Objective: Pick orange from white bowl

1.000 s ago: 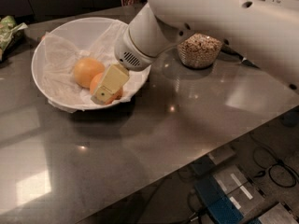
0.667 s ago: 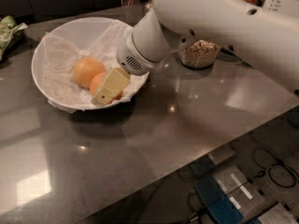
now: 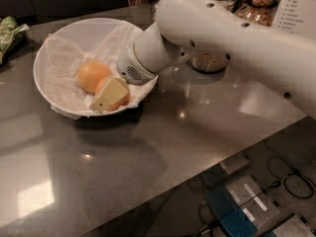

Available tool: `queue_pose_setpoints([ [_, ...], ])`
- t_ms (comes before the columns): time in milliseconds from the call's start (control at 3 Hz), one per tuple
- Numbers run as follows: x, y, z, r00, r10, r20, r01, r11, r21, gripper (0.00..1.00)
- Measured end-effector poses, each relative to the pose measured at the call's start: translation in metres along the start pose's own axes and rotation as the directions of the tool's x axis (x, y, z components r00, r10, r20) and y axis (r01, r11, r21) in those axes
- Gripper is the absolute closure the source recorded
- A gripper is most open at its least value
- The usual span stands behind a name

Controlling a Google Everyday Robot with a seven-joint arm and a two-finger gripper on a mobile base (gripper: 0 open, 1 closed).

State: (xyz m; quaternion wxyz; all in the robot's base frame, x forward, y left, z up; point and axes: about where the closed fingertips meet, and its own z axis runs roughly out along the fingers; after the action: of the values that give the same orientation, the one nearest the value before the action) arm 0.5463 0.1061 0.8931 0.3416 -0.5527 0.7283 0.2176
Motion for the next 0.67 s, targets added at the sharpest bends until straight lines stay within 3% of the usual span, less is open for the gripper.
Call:
queue_pose_setpoints([
  [667, -0.0013, -0.0006, -0.0017, 1.0, -0.004, 0.0, 0.004, 1.0, 0.004, 0.07],
])
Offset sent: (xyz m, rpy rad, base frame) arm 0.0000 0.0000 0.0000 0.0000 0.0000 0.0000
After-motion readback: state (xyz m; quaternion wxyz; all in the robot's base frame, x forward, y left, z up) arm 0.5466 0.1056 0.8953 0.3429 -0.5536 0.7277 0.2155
